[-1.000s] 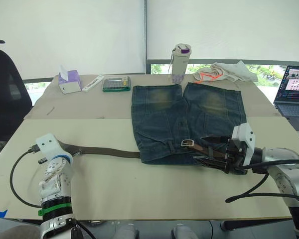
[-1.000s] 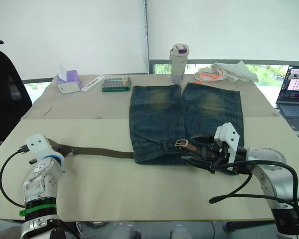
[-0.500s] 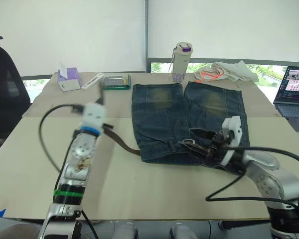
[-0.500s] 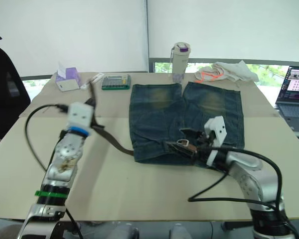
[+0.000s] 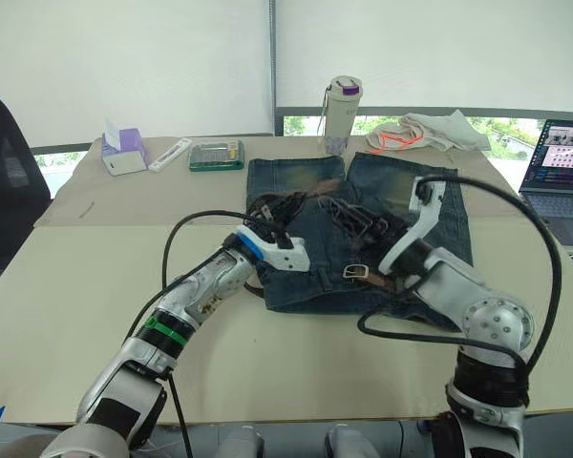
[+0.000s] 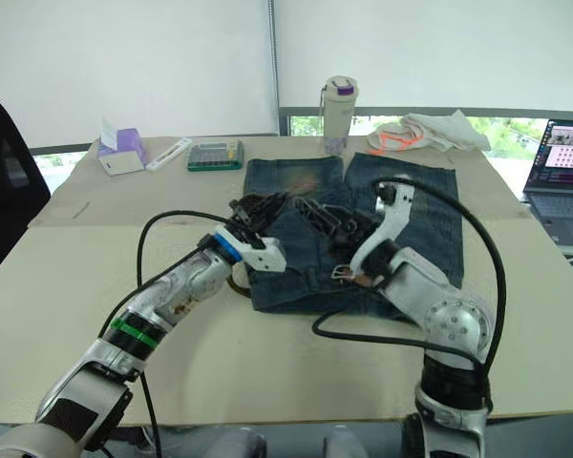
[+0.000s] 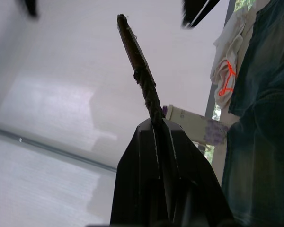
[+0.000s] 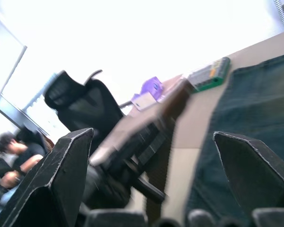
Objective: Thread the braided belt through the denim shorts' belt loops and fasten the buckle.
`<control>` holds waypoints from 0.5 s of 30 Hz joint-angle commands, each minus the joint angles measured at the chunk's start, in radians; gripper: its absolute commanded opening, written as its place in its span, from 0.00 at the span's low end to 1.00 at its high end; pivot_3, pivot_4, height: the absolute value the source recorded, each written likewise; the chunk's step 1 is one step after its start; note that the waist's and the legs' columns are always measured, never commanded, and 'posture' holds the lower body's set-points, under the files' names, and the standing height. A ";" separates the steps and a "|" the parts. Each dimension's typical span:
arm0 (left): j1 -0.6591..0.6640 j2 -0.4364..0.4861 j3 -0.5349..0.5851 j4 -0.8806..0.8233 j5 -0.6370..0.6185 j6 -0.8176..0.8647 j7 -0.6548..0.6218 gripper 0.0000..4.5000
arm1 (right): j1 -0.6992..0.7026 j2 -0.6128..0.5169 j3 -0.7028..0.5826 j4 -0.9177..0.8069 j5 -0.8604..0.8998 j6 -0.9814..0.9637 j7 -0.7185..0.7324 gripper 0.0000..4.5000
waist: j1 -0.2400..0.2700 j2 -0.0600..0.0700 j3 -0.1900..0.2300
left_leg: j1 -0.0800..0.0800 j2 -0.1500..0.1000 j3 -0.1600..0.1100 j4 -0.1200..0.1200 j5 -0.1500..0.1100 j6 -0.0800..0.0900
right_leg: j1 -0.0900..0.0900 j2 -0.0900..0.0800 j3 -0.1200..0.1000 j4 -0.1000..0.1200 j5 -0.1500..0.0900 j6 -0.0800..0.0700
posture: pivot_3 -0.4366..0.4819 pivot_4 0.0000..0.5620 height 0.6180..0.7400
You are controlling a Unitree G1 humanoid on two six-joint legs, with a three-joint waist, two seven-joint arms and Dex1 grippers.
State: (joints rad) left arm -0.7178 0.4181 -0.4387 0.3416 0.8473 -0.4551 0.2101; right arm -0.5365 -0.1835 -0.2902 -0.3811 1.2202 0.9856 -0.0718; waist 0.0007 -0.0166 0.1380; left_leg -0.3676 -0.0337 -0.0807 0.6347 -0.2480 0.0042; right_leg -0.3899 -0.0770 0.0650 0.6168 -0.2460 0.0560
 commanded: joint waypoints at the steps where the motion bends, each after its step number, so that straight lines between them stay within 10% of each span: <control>1: -0.032 0.005 -0.015 -0.010 0.046 -0.032 0.047 0.01 | -0.025 0.008 -0.018 0.009 0.093 -0.007 -0.117 1.00 | 0.000 0.000 0.000 | 0.000 0.000 0.000 0.000 0.000 0.000 | 0.000 0.000 0.000 0.000 0.000 0.000 | 0.48 0.27 1.00; 4: -0.033 -0.003 -0.020 -0.009 0.056 -0.040 0.057 0.00 | -0.027 0.016 -0.014 0.035 0.105 -0.033 -0.176 0.94 | -0.002 0.000 0.000 | 0.000 0.000 0.000 0.000 0.000 0.001 | 0.000 0.000 0.000 0.000 0.000 0.000 | 0.48 0.27 1.00; 15: -0.008 0.000 -0.012 -0.004 0.036 -0.062 0.042 0.00 | -0.004 0.002 0.006 0.030 0.133 -0.074 -0.192 0.12 | -0.014 0.000 0.000 | 0.000 0.000 0.001 0.000 0.001 0.002 | 0.000 0.000 0.000 0.001 0.000 0.000 | 0.48 0.27 1.00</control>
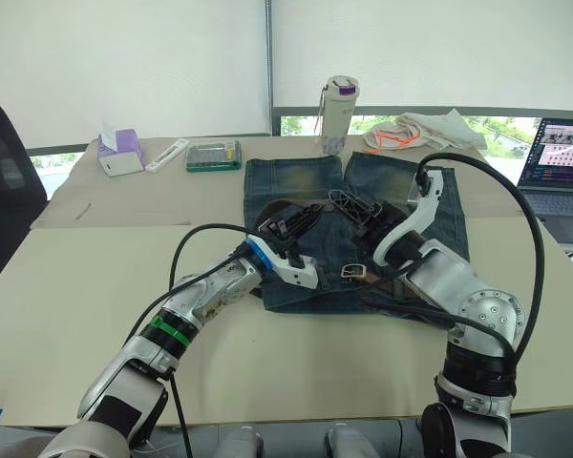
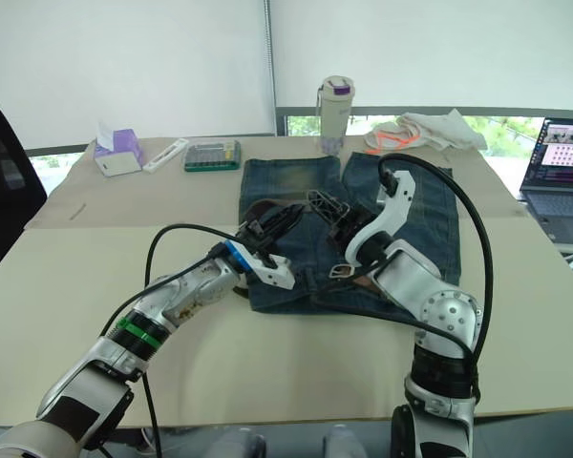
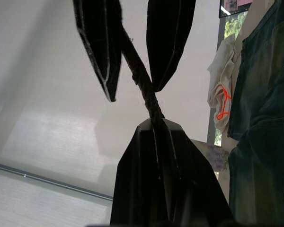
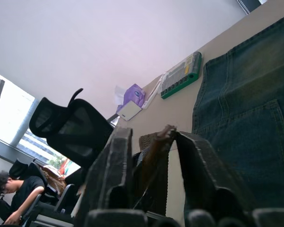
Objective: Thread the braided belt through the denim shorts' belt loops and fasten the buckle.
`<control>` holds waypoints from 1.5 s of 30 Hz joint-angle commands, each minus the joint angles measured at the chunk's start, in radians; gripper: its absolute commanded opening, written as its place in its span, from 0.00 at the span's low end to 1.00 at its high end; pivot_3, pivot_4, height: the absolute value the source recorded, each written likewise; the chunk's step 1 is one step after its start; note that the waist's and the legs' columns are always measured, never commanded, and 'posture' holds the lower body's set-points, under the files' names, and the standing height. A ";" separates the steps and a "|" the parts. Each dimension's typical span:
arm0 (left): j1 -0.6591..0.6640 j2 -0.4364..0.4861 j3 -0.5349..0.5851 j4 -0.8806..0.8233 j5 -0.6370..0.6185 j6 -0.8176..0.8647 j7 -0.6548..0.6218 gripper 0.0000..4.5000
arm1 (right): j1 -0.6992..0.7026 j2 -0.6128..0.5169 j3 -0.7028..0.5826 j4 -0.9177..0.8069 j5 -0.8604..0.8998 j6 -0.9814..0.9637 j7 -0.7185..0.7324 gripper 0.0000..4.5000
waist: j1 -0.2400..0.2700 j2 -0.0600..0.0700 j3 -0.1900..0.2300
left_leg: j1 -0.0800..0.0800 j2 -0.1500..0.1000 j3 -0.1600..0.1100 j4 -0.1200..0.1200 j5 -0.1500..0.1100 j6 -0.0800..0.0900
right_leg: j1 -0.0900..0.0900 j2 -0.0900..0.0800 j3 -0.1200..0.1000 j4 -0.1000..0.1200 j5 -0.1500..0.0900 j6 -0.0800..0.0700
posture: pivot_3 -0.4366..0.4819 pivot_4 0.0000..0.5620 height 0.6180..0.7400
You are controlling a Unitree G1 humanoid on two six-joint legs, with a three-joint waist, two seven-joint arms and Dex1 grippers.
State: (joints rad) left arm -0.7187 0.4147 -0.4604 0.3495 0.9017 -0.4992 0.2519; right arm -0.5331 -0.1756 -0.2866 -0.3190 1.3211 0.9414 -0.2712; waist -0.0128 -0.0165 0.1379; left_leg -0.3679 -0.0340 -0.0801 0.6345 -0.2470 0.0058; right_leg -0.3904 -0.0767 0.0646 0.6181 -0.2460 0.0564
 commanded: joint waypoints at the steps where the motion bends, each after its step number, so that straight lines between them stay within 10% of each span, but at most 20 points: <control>1: -0.005 0.004 0.012 -0.011 -0.027 -0.019 -0.010 0.00 | -0.007 -0.007 0.003 -0.031 0.031 -0.032 0.009 0.04 | 0.000 0.000 0.000 | 0.000 0.000 0.000 0.000 0.000 0.000 | 0.000 0.000 0.000 0.000 0.000 0.000 | 0.48 0.27 1.00; 9: 0.031 -0.010 0.062 -0.026 -0.179 -0.070 -0.057 0.53 | 0.000 -0.019 0.008 -0.014 0.001 -0.042 0.025 0.00 | 0.000 0.000 0.000 | 0.000 0.000 0.000 0.000 0.000 0.000 | 0.000 0.000 0.000 0.001 0.000 0.000 | 0.48 0.27 1.00; 15: 0.134 -0.024 0.142 -0.110 -0.753 -0.022 -0.479 0.98 | 0.019 -0.087 -0.004 0.014 -0.025 -0.044 0.109 0.00 | -0.002 0.000 0.000 | 0.000 0.001 0.000 0.000 0.000 0.000 | 0.000 0.000 0.000 0.000 0.000 0.000 | 0.48 0.27 1.00; 22: 0.261 -0.019 0.232 -0.408 -1.443 0.530 -0.907 1.00 | 0.019 -0.134 0.004 0.055 -0.069 -0.054 0.227 0.00 | -0.012 0.001 0.000 | 0.000 0.002 0.000 0.000 0.001 0.001 | 0.000 0.000 0.000 0.001 0.000 0.000 | 0.48 0.27 1.00; 30: 0.269 -0.068 0.424 -0.453 -2.193 1.275 -0.745 1.00 | 0.077 -0.191 0.057 0.008 -0.141 -0.054 0.453 0.00 | -0.025 0.001 0.000 | 0.001 0.002 -0.001 0.001 0.001 0.002 | 0.001 0.002 -0.001 0.001 -0.001 0.000 | 0.48 0.27 1.00; 45: 0.250 -0.164 0.548 -0.391 -2.300 1.465 -0.698 1.00 | 0.148 -0.234 0.077 -0.047 -0.155 -0.034 0.600 0.00 | -0.022 0.001 0.000 | 0.001 -0.001 -0.001 0.002 0.001 0.002 | 0.002 0.001 -0.001 -0.001 -0.001 0.000 | 0.48 0.27 1.00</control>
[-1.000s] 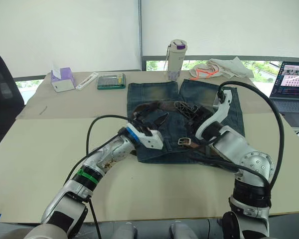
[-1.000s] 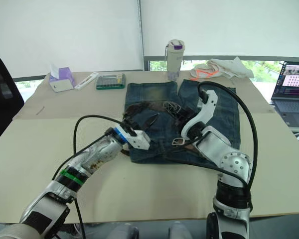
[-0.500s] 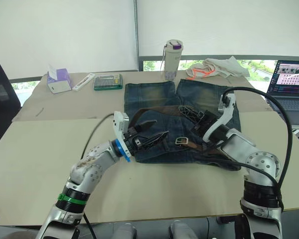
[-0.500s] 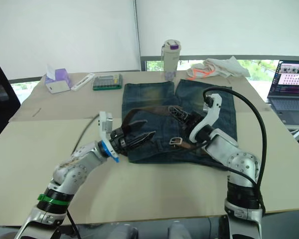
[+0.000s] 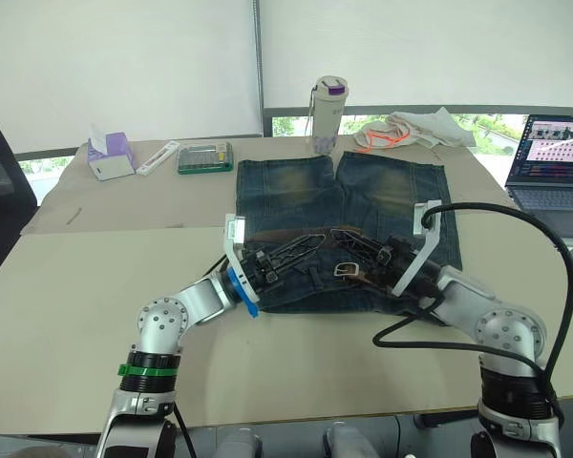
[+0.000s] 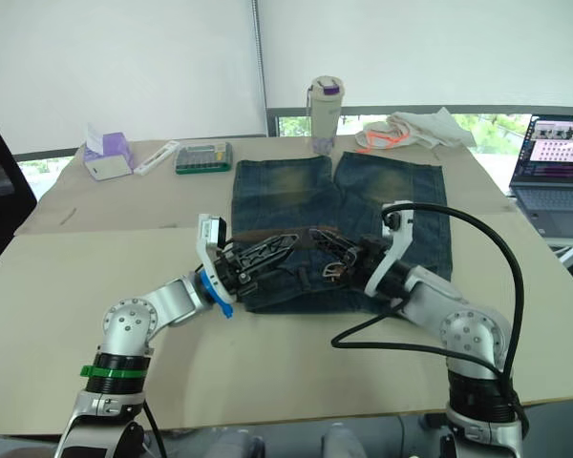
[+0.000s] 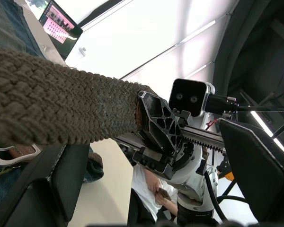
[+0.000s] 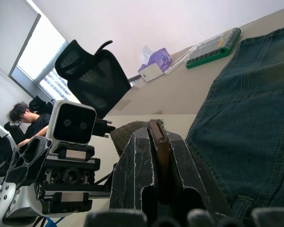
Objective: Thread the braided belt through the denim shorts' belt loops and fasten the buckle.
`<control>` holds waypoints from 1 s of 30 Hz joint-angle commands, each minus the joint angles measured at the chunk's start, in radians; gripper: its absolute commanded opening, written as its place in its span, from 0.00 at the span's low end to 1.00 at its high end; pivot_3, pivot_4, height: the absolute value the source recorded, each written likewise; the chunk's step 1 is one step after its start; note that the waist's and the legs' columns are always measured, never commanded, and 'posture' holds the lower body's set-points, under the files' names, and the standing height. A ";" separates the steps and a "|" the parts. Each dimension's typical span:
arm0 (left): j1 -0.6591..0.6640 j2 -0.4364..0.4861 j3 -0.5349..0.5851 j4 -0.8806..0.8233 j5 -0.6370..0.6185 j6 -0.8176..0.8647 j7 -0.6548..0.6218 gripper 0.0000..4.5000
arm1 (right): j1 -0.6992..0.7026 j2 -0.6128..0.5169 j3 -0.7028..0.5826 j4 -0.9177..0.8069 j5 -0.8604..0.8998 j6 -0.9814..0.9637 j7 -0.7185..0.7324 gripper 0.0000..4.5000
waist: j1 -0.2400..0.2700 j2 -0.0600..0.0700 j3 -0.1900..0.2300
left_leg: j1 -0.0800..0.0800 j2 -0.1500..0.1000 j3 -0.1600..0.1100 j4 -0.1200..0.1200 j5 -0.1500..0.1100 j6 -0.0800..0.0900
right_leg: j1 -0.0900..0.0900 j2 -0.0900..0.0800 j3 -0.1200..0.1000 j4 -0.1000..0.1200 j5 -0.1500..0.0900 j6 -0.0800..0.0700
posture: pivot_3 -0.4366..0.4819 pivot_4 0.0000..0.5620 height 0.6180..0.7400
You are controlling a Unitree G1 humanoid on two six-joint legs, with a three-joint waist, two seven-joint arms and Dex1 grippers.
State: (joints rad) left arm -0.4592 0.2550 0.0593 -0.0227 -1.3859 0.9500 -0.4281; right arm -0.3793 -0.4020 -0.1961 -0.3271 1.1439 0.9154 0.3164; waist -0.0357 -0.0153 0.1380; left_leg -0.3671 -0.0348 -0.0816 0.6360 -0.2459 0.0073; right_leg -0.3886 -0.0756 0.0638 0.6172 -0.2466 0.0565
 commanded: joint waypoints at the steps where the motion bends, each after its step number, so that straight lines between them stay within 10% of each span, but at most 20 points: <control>1: -0.009 -0.009 0.038 -0.018 -0.015 0.016 -0.016 1.00 | -0.004 -0.009 -0.015 -0.040 0.023 -0.007 0.015 0.00 | 0.001 0.000 0.000 | 0.000 0.000 0.000 0.000 0.000 0.000 | 0.000 0.000 0.000 0.000 0.000 0.000 | 0.48 0.27 1.00; 6: -0.012 -0.041 0.083 -0.010 -0.022 0.009 0.015 0.82 | 0.000 -0.005 -0.018 -0.038 0.033 -0.003 0.012 0.00 | 0.011 0.000 0.000 | 0.000 0.000 0.000 0.000 0.000 0.000 | 0.000 -0.001 0.000 -0.001 0.000 0.000 | 0.48 0.27 1.00; 17: 0.020 -0.087 0.095 -0.046 0.009 0.010 0.076 0.00 | 0.017 0.004 0.003 -0.069 0.066 0.006 -0.010 0.00 | 0.021 0.000 0.000 | 0.000 0.000 0.000 0.000 0.000 0.000 | 0.000 -0.001 0.000 -0.002 0.000 0.000 | 0.48 0.27 1.00; 20: 0.034 -0.105 0.106 -0.055 0.001 0.006 0.115 0.00 | 0.017 0.010 0.007 -0.075 0.039 -0.017 -0.016 0.00 | 0.021 0.000 0.000 | 0.000 0.000 0.000 0.000 0.000 0.000 | 0.000 -0.001 0.000 -0.002 0.000 0.000 | 0.48 0.27 1.00; 26: 0.093 -0.129 0.137 -0.115 -0.017 -0.002 0.280 0.00 | 0.074 -0.041 -0.008 -0.108 -0.046 -0.077 0.052 0.58 | 0.023 0.000 0.000 | 0.000 0.000 0.000 0.000 0.000 0.000 | 0.001 -0.001 0.000 -0.003 0.000 0.000 | 0.48 0.27 1.00; 30: 0.142 -0.111 0.141 -0.149 -0.026 0.031 0.431 0.00 | 0.156 -0.120 0.012 -0.125 -0.215 -0.208 0.184 0.72 | 0.025 0.000 0.000 | 0.000 0.000 0.000 0.000 0.000 -0.001 | 0.001 -0.002 0.000 -0.003 0.001 0.000 | 0.48 0.27 1.00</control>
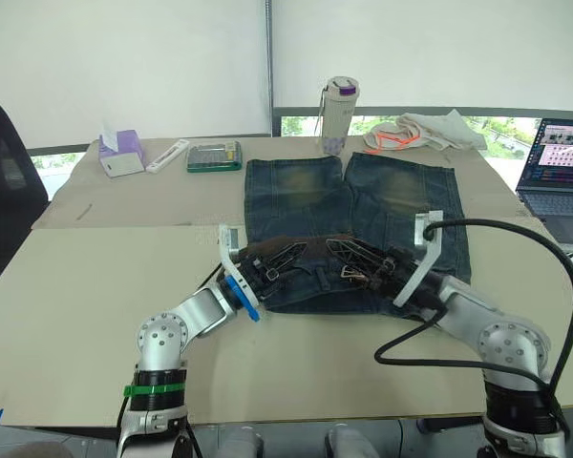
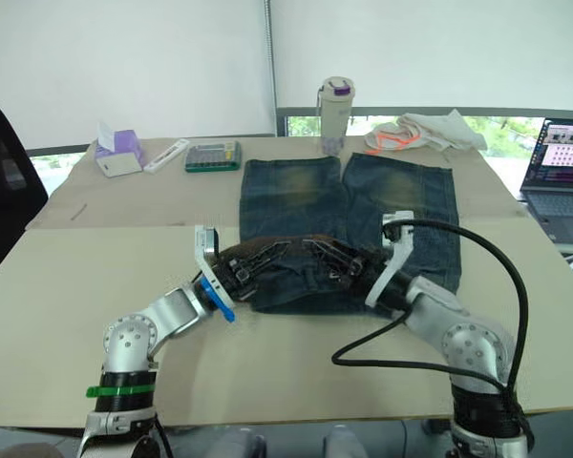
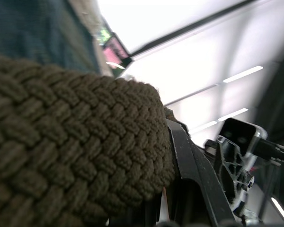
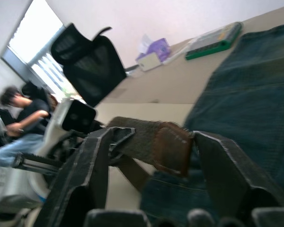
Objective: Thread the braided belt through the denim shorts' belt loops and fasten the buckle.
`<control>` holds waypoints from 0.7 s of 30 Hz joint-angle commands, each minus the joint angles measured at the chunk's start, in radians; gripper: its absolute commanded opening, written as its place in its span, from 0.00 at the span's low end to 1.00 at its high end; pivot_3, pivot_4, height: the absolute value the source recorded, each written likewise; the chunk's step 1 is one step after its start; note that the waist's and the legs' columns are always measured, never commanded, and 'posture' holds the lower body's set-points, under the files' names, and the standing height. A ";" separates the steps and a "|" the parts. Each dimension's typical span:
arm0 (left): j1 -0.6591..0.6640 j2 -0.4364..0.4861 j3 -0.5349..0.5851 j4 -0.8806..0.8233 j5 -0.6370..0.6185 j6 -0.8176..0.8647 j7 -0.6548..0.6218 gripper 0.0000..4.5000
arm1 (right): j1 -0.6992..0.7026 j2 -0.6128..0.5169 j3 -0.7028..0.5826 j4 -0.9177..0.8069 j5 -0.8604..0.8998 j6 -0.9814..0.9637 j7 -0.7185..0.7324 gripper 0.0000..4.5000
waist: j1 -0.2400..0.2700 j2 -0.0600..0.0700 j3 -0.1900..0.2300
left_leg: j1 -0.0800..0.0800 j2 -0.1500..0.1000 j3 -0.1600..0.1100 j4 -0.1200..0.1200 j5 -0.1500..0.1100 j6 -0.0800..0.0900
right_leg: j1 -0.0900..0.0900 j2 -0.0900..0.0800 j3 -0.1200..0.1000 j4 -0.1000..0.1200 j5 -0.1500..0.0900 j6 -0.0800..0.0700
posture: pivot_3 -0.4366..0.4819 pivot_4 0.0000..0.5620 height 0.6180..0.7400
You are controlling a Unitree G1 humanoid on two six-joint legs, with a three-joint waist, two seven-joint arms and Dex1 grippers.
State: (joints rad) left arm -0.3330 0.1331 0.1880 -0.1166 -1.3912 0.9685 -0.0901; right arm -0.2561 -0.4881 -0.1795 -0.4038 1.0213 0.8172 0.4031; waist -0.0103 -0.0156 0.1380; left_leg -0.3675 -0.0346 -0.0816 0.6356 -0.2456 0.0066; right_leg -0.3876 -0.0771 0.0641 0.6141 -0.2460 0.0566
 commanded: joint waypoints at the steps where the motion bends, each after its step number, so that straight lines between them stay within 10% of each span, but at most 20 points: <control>1: 0.022 0.014 0.013 -0.062 -0.015 0.009 0.114 0.00 | 0.045 -0.040 -0.003 -0.048 -0.111 -0.132 0.120 0.72 | -0.001 0.000 0.000 | 0.000 0.000 0.000 0.000 0.000 0.000 | 0.000 0.000 0.000 0.000 0.000 0.000 | 0.48 0.27 1.00; 10: 0.082 0.038 0.024 -0.107 -0.017 0.006 0.384 0.00 | 0.193 -0.145 0.060 -0.034 -0.387 -0.434 0.401 0.72 | -0.001 -0.001 0.000 | 0.000 -0.001 0.000 0.000 0.001 -0.002 | 0.000 0.001 0.000 -0.001 0.000 0.000 | 0.48 0.27 1.00; 21: 0.077 -0.083 -0.011 -0.057 -0.047 -0.026 0.476 0.00 | 0.162 -0.139 0.081 0.005 -0.493 -0.481 0.411 0.72 | 0.017 -0.001 0.000 | 0.000 -0.002 0.000 0.000 0.001 -0.003 | 0.001 0.000 0.000 -0.002 0.000 0.000 | 0.48 0.27 1.00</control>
State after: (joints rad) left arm -0.2523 0.0651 0.1790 -0.1778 -1.4160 0.9612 0.3689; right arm -0.0889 -0.6294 -0.0796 -0.3813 0.5302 0.3723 0.8053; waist 0.0064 -0.0168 0.1384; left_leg -0.3677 -0.0362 -0.0812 0.6355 -0.2445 0.0037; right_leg -0.3870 -0.0774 0.0645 0.6119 -0.2458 0.0568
